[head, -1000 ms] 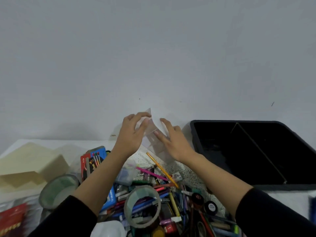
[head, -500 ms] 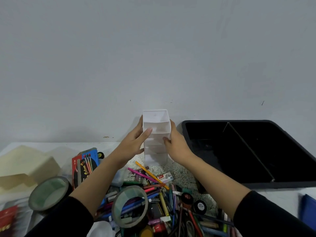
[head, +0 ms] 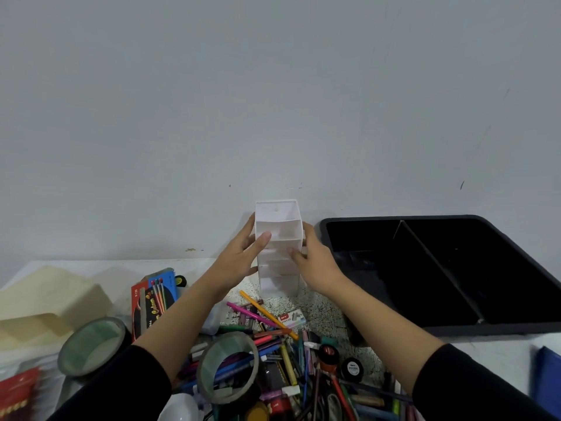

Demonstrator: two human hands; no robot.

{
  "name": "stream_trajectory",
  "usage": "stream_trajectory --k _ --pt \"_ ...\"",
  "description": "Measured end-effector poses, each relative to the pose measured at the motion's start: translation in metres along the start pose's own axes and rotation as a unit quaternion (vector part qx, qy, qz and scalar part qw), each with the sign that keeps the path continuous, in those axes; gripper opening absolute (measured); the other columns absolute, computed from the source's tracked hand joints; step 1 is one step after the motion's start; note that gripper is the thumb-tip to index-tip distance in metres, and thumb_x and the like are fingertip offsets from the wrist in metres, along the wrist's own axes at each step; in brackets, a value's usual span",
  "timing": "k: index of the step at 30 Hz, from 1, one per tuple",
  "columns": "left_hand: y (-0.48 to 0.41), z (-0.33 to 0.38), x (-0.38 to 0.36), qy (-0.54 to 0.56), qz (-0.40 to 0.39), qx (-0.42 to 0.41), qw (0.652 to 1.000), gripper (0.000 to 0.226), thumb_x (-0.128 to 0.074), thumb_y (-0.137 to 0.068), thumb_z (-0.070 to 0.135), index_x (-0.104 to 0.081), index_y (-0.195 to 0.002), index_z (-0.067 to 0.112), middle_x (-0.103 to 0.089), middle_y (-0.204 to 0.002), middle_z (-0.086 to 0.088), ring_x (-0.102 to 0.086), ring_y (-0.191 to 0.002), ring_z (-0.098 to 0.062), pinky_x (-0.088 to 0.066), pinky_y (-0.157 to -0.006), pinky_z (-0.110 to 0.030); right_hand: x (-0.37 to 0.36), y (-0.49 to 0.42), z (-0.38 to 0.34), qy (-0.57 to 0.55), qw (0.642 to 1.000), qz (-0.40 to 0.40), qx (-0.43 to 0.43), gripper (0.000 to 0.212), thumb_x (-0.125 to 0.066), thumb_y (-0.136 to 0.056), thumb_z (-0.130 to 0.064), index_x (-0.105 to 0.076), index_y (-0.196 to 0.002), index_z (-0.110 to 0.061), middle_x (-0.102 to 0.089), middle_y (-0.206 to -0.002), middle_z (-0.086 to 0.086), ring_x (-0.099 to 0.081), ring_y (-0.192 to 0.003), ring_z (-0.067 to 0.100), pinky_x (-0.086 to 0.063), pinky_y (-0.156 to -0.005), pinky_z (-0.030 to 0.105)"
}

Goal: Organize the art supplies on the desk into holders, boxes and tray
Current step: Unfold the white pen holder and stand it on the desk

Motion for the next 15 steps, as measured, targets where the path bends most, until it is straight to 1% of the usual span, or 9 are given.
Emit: stream_trajectory --k 2,3,5,7,8,10,12,14,15 --pt "0.002 -0.005 0.005 -0.013 0.010 0.013 1.000 0.072 -0.053 -0.089 0.072 -0.020 -0.151 0.058 -0.051 -0.147 0.011 -0.051 -0.133 -0.013 -0.045 -0.110 -0.050 0.004 0.006 0.000 -0.011 0.999 0.032 0.003 0.056 -0.060 -0.099 -0.024 -0.032 -0.148 -0.027 -0.059 -0.125 0.000 -0.060 -0.109 0.015 -0.055 -0.088 0.031" --pt "0.005 -0.006 0.007 -0.027 0.018 0.017 0.999 0.075 -0.051 -0.089 0.073 -0.017 -0.153 0.054 -0.046 -0.149 0.012 -0.049 -0.134 -0.013 -0.044 -0.110 -0.048 0.007 0.011 -0.002 -0.013 0.998 0.057 0.007 0.054 -0.063 -0.097 -0.027 -0.036 -0.143 -0.028 -0.057 -0.123 -0.001 -0.059 -0.110 0.015 -0.054 -0.090 0.033" --pt "0.014 -0.005 0.012 -0.054 0.037 0.018 0.998 0.072 -0.043 -0.091 0.070 -0.019 -0.156 0.047 -0.044 -0.144 0.012 -0.050 -0.130 -0.013 -0.047 -0.106 -0.040 0.013 0.023 -0.010 -0.018 0.993 0.113 0.029 0.042 -0.067 -0.093 -0.028 -0.045 -0.129 -0.030 -0.055 -0.113 -0.004 -0.056 -0.103 0.010 -0.051 -0.083 0.026" --pt "0.028 -0.001 0.020 -0.082 0.067 0.009 0.994 0.061 -0.042 -0.093 0.064 -0.038 -0.149 0.041 -0.053 -0.137 0.008 -0.058 -0.120 -0.012 -0.052 -0.096 -0.034 0.017 0.036 -0.022 -0.026 0.986 0.153 0.068 0.021 -0.067 -0.093 -0.025 -0.053 -0.108 -0.027 -0.056 -0.097 -0.004 -0.055 -0.085 0.007 -0.047 -0.072 0.021" --pt "0.035 0.001 0.026 -0.098 0.089 -0.003 0.991 0.047 -0.045 -0.097 0.057 -0.051 -0.139 0.036 -0.061 -0.128 0.004 -0.063 -0.111 -0.011 -0.054 -0.090 -0.031 0.017 0.042 -0.029 -0.033 0.983 0.158 0.086 0.013 -0.066 -0.093 -0.022 -0.055 -0.098 -0.025 -0.056 -0.088 -0.004 -0.053 -0.075 0.006 -0.045 -0.066 0.020" --pt "0.055 0.004 0.045 -0.116 0.143 -0.031 0.982 0.021 -0.052 -0.102 0.036 -0.068 -0.111 0.025 -0.069 -0.098 -0.002 -0.067 -0.086 -0.013 -0.055 -0.076 -0.029 0.009 0.049 -0.045 -0.042 0.982 0.145 0.112 0.013 -0.066 -0.095 -0.020 -0.057 -0.085 -0.022 -0.055 -0.073 -0.005 -0.049 -0.062 0.004 -0.042 -0.058 0.018" --pt "0.077 0.002 0.068 -0.107 0.185 -0.044 0.976 0.022 -0.054 -0.103 0.026 -0.072 -0.093 0.019 -0.066 -0.076 -0.003 -0.062 -0.069 -0.015 -0.051 -0.070 -0.032 -0.009 0.050 -0.060 -0.056 0.986 0.103 0.118 0.016 -0.065 -0.096 -0.024 -0.058 -0.082 -0.022 -0.055 -0.067 -0.005 -0.049 -0.058 0.007 -0.043 -0.055 0.022" --pt "0.101 -0.002 0.092 -0.097 0.224 -0.043 0.969 0.026 -0.054 -0.103 0.026 -0.072 -0.087 0.017 -0.064 -0.068 -0.001 -0.060 -0.064 -0.014 -0.049 -0.068 -0.033 -0.036 0.049 -0.076 -0.074 0.989 0.035 0.123 0.015 -0.065 -0.096 -0.025 -0.060 -0.083 -0.021 -0.058 -0.069 0.002 -0.054 -0.062 0.023 -0.050 -0.059 0.037" --pt "0.113 -0.006 0.107 -0.098 0.245 -0.039 0.964 0.027 -0.053 -0.103 0.026 -0.072 -0.086 0.018 -0.064 -0.067 0.001 -0.060 -0.064 -0.013 -0.048 -0.066 -0.032 -0.054 0.048 -0.083 -0.076 0.989 0.000 0.127 0.013 -0.066 -0.096 -0.026 -0.061 -0.084 -0.020 -0.060 -0.073 0.004 -0.057 -0.066 0.027 -0.052 -0.062 0.042"
Point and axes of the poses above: each hand's wrist, its own y-axis away from the middle knuckle, its own x-axis out of the back of the hand, z = x × y, the point moved 4 cm from there along -y, towards the middle knuckle
